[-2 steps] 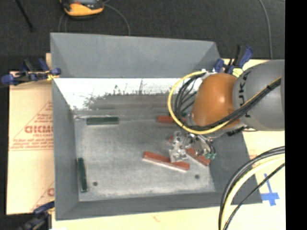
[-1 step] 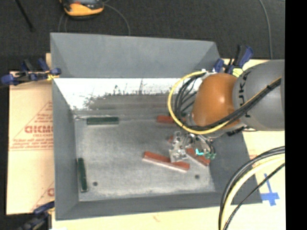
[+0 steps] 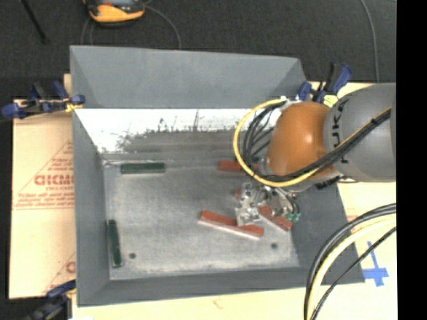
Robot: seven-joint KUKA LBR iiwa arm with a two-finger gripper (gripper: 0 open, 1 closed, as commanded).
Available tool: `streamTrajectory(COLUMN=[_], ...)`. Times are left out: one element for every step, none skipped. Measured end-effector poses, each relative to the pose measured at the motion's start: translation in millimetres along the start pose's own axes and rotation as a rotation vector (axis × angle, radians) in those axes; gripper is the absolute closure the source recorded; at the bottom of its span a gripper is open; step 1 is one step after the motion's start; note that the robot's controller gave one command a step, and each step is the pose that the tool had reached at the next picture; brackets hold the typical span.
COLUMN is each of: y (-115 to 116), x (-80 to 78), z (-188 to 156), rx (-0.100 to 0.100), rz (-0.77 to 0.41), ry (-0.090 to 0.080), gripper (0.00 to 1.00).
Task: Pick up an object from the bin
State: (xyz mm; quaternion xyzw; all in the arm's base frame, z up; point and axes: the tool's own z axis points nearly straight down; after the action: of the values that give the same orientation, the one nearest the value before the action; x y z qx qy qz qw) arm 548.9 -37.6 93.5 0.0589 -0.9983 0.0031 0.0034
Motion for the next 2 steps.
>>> streamTrajectory(y=[2, 4], x=[-8.7, 0.9], z=[-2, 9], rx=[0.000, -0.005], rz=[0.001, -0.001], ry=[-0.041, -0.012], gripper=[0.00, 1.00])
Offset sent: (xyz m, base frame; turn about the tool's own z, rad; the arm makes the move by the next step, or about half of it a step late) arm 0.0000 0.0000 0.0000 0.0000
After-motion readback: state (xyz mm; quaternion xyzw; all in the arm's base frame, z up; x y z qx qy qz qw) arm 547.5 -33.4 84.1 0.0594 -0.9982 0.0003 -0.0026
